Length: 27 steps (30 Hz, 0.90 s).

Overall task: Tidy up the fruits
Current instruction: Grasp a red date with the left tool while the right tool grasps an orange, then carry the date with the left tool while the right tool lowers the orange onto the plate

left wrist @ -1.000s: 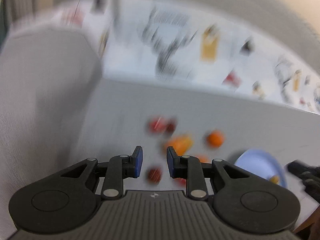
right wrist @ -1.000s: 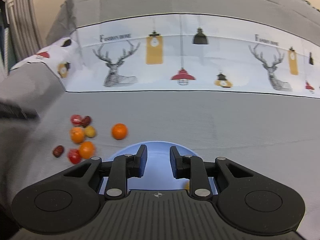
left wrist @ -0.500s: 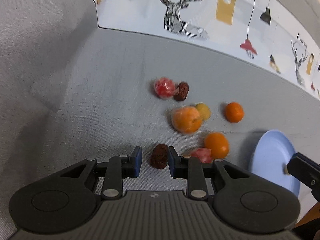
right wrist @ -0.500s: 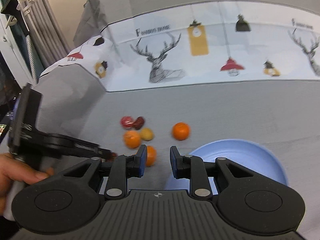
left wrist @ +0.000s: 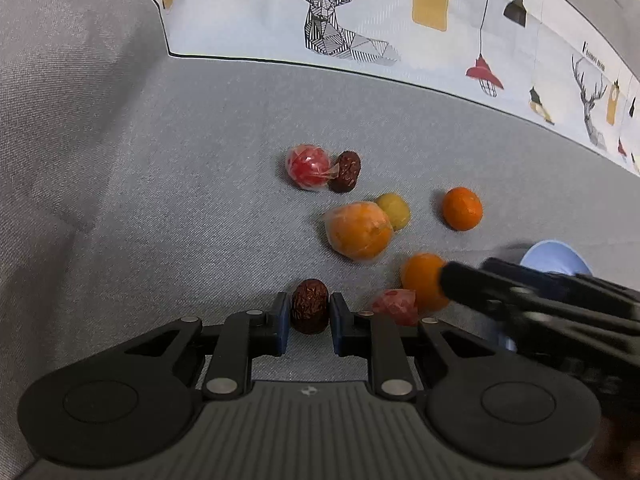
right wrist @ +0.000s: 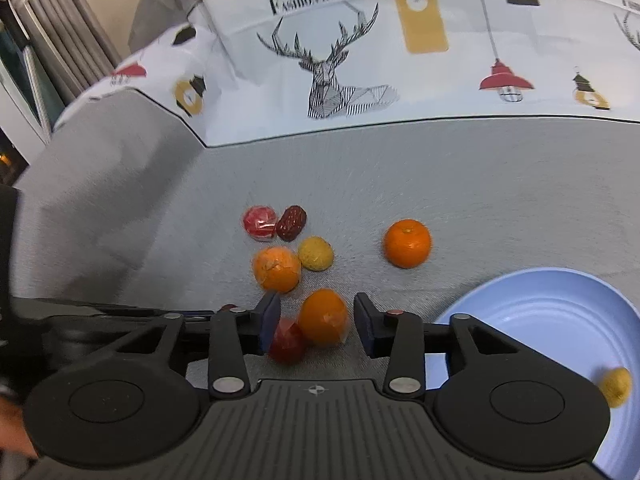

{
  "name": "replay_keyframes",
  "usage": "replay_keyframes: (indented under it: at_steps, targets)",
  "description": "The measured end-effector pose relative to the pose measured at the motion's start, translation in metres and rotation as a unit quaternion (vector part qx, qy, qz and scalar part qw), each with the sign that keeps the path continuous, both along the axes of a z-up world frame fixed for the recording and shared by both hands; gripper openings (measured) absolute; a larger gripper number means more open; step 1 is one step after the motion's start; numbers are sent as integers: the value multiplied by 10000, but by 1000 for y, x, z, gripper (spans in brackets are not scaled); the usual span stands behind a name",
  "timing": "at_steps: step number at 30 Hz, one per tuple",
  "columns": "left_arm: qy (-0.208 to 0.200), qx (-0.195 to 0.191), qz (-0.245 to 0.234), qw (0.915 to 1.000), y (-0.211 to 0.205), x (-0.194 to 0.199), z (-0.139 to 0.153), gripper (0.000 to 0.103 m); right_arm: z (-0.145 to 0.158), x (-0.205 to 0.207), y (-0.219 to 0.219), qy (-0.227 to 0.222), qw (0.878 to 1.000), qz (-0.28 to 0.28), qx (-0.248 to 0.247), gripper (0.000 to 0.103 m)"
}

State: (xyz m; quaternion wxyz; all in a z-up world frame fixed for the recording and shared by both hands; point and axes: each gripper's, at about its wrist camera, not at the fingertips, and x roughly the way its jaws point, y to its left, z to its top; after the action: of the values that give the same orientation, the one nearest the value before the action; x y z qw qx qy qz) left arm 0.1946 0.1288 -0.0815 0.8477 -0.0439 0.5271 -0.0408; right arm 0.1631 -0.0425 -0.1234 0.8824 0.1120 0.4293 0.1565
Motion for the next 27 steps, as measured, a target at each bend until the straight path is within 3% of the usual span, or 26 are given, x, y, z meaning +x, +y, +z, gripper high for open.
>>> replay_keyframes:
  at_steps: [4,10,13,17,22,27]
  targets:
    - [88,-91,111,9999,2,3,-3,23,-12,11,9,138,9995,2,-298,48]
    - [98,-23,33,9999,-2,3,-6,23,-24,21,11,274,9989,57,-367,47]
    - [93,-21,6,10000,-2,3,-6,23,-23,21,12,269,9991,173,-285,33]
    - [29,27,-26,10000,-3,2,-4,22,-19,17,14,155,9988,303,-365,32]
    - [-337,273,-107,9990,-9,-4,11,22,-1,8,5,-220,9983,250,-469,32]
    - [-1028,574,-334,9925,-19,-21,39,23,45,-4,-30,-514,9982,-27,-317,32]
